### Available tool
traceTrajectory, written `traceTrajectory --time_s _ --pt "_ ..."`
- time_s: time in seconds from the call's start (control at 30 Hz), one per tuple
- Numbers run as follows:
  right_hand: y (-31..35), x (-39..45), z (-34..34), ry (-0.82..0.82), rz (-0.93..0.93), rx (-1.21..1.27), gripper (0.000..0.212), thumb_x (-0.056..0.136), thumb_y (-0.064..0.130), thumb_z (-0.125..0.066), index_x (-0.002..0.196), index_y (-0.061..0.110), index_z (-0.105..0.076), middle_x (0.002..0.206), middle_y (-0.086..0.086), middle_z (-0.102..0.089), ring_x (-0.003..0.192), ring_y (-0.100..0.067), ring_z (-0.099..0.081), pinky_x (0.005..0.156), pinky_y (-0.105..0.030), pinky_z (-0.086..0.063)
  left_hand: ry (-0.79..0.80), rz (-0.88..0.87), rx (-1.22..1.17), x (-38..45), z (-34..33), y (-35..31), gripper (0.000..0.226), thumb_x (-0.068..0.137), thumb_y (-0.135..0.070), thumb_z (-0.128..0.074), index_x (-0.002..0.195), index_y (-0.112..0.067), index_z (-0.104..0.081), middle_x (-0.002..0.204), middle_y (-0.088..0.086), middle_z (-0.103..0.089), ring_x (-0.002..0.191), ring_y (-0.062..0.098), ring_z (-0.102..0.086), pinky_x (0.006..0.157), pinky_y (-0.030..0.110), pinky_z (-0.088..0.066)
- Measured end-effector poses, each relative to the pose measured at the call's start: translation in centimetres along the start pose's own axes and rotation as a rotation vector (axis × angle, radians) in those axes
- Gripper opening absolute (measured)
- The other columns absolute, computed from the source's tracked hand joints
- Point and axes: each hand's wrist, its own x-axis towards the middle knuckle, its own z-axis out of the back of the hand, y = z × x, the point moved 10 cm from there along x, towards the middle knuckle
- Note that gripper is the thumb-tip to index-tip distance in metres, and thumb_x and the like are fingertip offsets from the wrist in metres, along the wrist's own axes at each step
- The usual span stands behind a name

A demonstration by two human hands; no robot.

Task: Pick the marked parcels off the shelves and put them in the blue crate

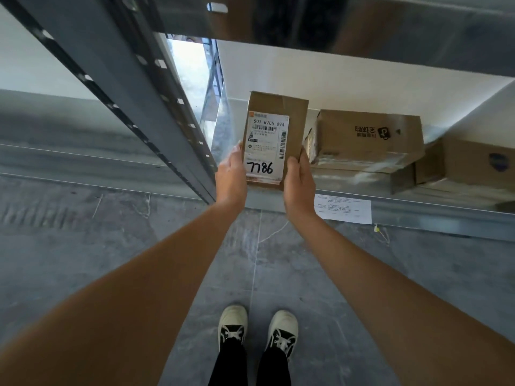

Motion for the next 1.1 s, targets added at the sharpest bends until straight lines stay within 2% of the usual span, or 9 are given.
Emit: traceTrajectory --time_s 0.13,0.27,0.33,0.53,0.67,0.73,0.83,1.0,1.1 --pt "-1.3 2.3 -2.1 0.213 -0.2 -0.097 0.046 0.103 0.034 -0.028 0.139 0.011 -0.045 0.132 -0.005 -0.057 0.123 -0.024 -0.051 0.093 -0.033 -0.039 0.106 0.205 0.012 1.2 -0.8 1.8 0.066 0.1 -0.057 -0.016 0.13 -0.016 -0.059 0.122 0.012 -0.066 0.116 0.028 -0.06 0.108 0.045 -0.041" --pt "-1.5 2.1 -2.3 0.283 -0.234 -0.102 0.049 0.104 0.038 -0.03 0.142 0.009 -0.042 0.14 -0.009 -0.052 0.131 -0.028 -0.045 0.1 -0.036 -0.034 0.066 0.132 0.15 1.2 -0.5 1.0 0.064 0.102 -0.052 -0.017 0.136 -0.011 -0.052 0.131 0.014 -0.06 0.122 0.028 -0.056 0.108 0.047 -0.041" --pt "-0.2 1.5 -0.1 0.161 -0.125 -0.122 0.058 0.1 0.047 -0.035 0.145 0.011 -0.041 0.147 -0.007 -0.048 0.135 -0.024 -0.044 0.109 -0.041 -0.037 -0.017 -0.116 0.271 0.3 -0.3 -2.4 0.056 0.104 -0.043 -0.022 0.147 -0.012 -0.037 0.146 0.011 -0.046 0.134 0.025 -0.045 0.11 0.047 -0.038" --pt "4.2 2.3 14.2 -0.381 0.249 -0.278 0.041 0.099 0.033 -0.042 0.129 0.006 -0.053 0.12 -0.012 -0.06 0.103 -0.021 -0.057 0.079 -0.026 -0.046 0.046 -0.534 0.44 -3.0 -7.5 -10.3 0.051 0.104 -0.036 -0.027 0.151 -0.018 -0.027 0.158 0.0 -0.027 0.144 0.015 -0.026 0.114 0.025 -0.018" --pt "2.3 5.6 22.7 -0.569 0.169 -0.348 0.046 0.096 0.035 -0.043 0.126 0.001 -0.053 0.126 -0.017 -0.054 0.115 -0.028 -0.051 0.086 -0.022 -0.033 0.098 -0.255 0.309 -2.4 -12.9 -8.1 0.058 0.103 -0.043 -0.026 0.155 -0.022 -0.012 0.162 -0.002 -0.014 0.147 0.017 -0.015 0.114 0.031 -0.012" --pt "0.3 8.2 24.7 -0.478 0.054 -0.417 0.052 0.1 0.038 -0.043 0.14 0.004 -0.044 0.143 -0.014 -0.044 0.13 -0.026 -0.041 0.091 -0.016 -0.023 0.121 -0.002 0.137 -1.4 -14.8 -5.5 0.06 0.103 -0.045 -0.026 0.156 -0.021 -0.01 0.162 0.003 -0.015 0.147 0.025 -0.019 0.119 0.044 -0.015" --pt "-2.9 11.1 25.5 -0.249 -0.1 -0.327 0.067 0.1 0.048 -0.041 0.154 0.012 -0.024 0.159 -0.008 -0.026 0.144 -0.024 -0.028 0.115 -0.032 -0.023 0.197 0.303 0.041 -0.6 -17.1 -1.4 0.062 0.102 -0.05 -0.019 0.153 -0.015 -0.022 0.156 0.01 -0.029 0.143 0.026 -0.029 0.119 0.045 -0.02" --pt "-3.8 12.0 23.2 0.024 -0.148 -0.166 0.06 0.099 0.056 -0.04 0.137 0.01 -0.041 0.122 0.002 -0.052 0.123 -0.025 -0.048 0.103 -0.039 -0.037 0.162 0.333 -0.034 -0.7 -18.5 0.3 0.06 0.101 -0.046 -0.018 0.149 -0.013 -0.033 0.15 0.013 -0.041 0.138 0.025 -0.038 0.118 0.042 -0.023" --pt "-4.3 11.3 23.3 0.066 -0.191 -0.115 0.07 0.098 0.059 -0.039 0.15 0.013 -0.031 0.143 -0.002 -0.046 0.135 -0.027 -0.041 0.112 -0.043 -0.033 0.088 0.326 -0.063 -1.8 -18.7 0.1 0.06 0.1 -0.046 -0.02 0.148 -0.012 -0.035 0.149 0.013 -0.043 0.138 0.025 -0.037 0.118 0.042 -0.023"
